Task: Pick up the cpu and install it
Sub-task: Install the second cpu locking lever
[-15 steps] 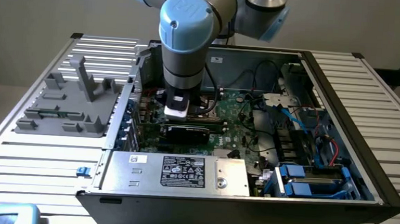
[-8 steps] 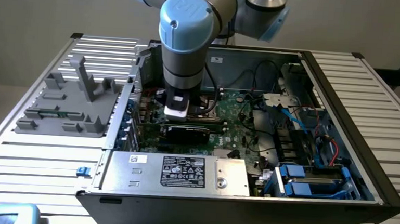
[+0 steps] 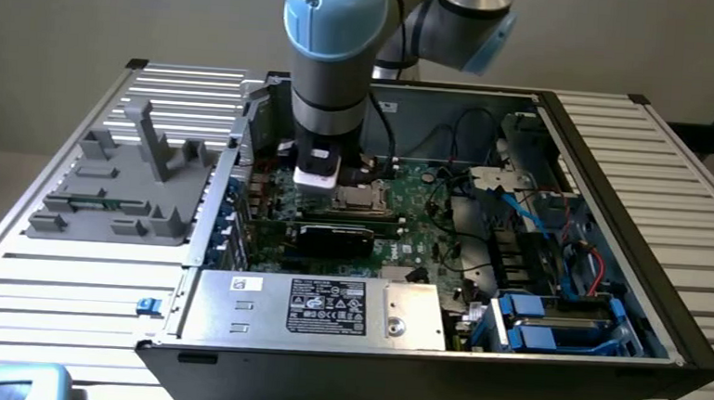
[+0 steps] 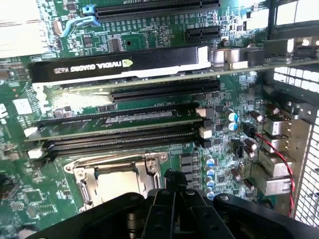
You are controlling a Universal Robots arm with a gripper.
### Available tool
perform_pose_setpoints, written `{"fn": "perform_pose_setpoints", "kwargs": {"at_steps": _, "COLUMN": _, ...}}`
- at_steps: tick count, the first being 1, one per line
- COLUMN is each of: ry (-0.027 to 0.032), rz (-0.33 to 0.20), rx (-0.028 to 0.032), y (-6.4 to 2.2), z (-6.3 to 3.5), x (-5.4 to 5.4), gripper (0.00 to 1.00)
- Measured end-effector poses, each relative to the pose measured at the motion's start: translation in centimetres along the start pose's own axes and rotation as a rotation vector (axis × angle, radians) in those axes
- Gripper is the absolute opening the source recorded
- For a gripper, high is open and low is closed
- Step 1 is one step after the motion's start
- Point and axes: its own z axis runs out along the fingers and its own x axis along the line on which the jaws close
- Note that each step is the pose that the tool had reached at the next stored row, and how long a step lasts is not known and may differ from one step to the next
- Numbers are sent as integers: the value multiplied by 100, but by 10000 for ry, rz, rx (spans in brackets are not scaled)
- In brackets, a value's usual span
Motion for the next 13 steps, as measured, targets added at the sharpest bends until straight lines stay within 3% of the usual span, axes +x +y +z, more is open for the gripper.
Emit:
{"fn": "perform_pose_setpoints", "kwargs": {"at_steps": 8, "ry": 1, "rz": 1, "rx": -7, "y": -153, "z": -314, "x": 95, "gripper": 11}}
{"fn": "perform_pose_setpoints", "kwargs": {"at_steps": 11, "ry": 1, "rz": 3, "rx": -51, "y": -202, "z": -418, "x": 130, "gripper": 11}}
{"fn": "perform_pose_setpoints", "kwargs": {"at_steps": 13, "ry": 3, "rz": 7, "rx": -112, "y": -228, "z": -472, "x": 155, "gripper": 11}}
